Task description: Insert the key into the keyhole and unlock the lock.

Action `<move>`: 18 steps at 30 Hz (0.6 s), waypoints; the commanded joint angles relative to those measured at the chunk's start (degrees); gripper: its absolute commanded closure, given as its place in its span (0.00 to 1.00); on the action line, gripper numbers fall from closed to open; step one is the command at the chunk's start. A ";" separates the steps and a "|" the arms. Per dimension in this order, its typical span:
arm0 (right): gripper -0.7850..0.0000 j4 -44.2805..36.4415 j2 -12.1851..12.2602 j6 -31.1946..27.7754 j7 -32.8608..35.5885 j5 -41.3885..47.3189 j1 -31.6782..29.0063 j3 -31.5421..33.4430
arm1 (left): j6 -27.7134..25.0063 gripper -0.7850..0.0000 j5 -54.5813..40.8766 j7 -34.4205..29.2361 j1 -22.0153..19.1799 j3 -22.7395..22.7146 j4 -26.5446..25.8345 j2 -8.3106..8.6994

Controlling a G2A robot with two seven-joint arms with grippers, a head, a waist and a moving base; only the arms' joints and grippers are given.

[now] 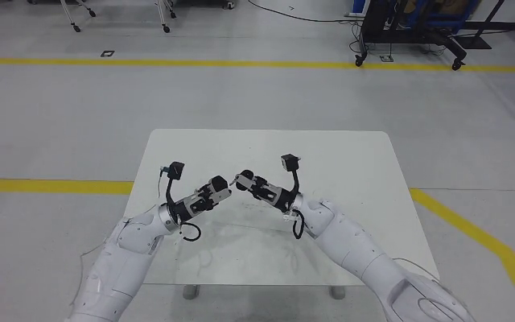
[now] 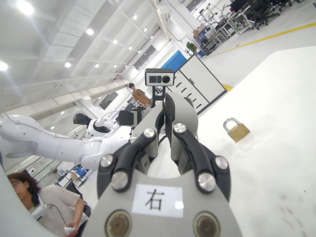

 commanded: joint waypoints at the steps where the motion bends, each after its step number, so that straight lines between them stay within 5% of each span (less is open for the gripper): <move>1: 1.00 0.02 -0.13 0.00 0.59 0.32 -0.07 0.14 | 0.22 0.52 0.14 0.18 0.06 0.35 0.01 -0.01; 8: 1.00 0.13 -0.66 0.00 3.50 1.39 0.03 0.59 | 0.99 0.72 0.64 1.52 -0.04 0.89 0.09 -0.01; 11: 1.00 0.20 -0.83 0.00 4.45 1.66 0.04 1.03 | 1.51 1.00 1.05 2.25 -0.07 0.96 0.11 0.00; 18: 1.00 0.22 -1.09 0.00 6.02 1.61 -0.38 2.22 | 3.28 1.00 3.31 3.82 -0.17 0.64 -0.01 0.15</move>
